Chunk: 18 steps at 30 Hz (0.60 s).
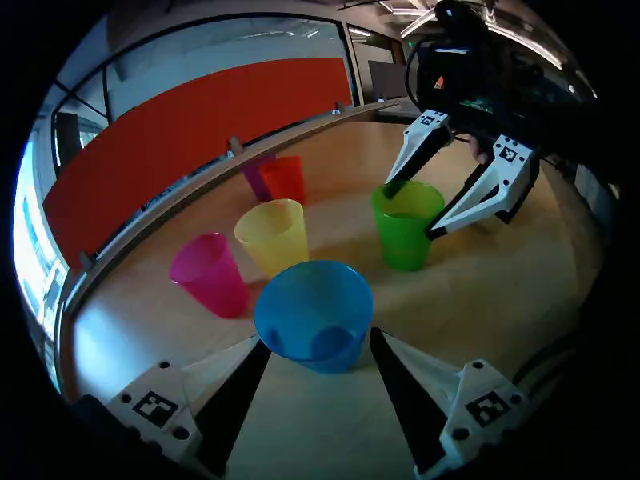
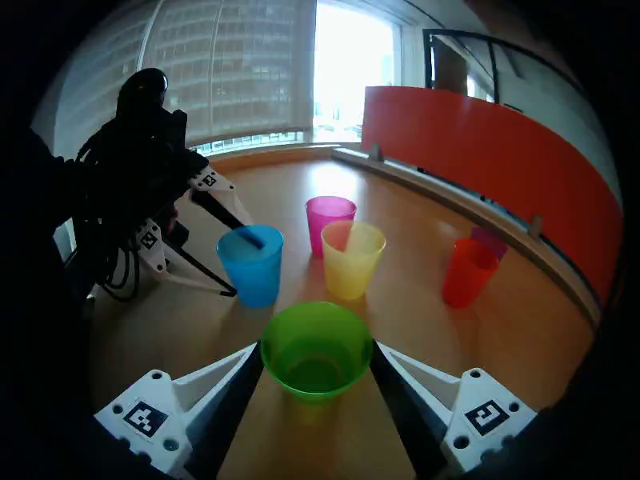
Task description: Pour water
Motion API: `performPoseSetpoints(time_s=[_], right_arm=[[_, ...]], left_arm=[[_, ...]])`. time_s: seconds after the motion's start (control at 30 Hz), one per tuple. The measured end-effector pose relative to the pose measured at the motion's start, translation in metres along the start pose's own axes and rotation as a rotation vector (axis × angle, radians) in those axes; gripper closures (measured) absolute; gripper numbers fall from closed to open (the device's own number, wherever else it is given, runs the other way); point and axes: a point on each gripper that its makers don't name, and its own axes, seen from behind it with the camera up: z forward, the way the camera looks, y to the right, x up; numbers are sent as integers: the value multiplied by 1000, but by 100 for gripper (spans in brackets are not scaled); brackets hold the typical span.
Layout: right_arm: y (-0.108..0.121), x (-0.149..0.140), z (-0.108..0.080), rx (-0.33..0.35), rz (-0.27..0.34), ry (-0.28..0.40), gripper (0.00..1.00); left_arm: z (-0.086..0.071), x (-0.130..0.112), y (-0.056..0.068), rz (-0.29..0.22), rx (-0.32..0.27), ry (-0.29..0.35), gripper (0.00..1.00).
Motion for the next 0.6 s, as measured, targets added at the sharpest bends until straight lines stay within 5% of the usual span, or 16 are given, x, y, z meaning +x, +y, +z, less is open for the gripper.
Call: performPoseSetpoints(time_s=[0.6], right_arm=[[2, -17, -6, -22, 16, -51, 4]], left_arm=[[-6, -4, -7, 33, 11, -36, 11]])
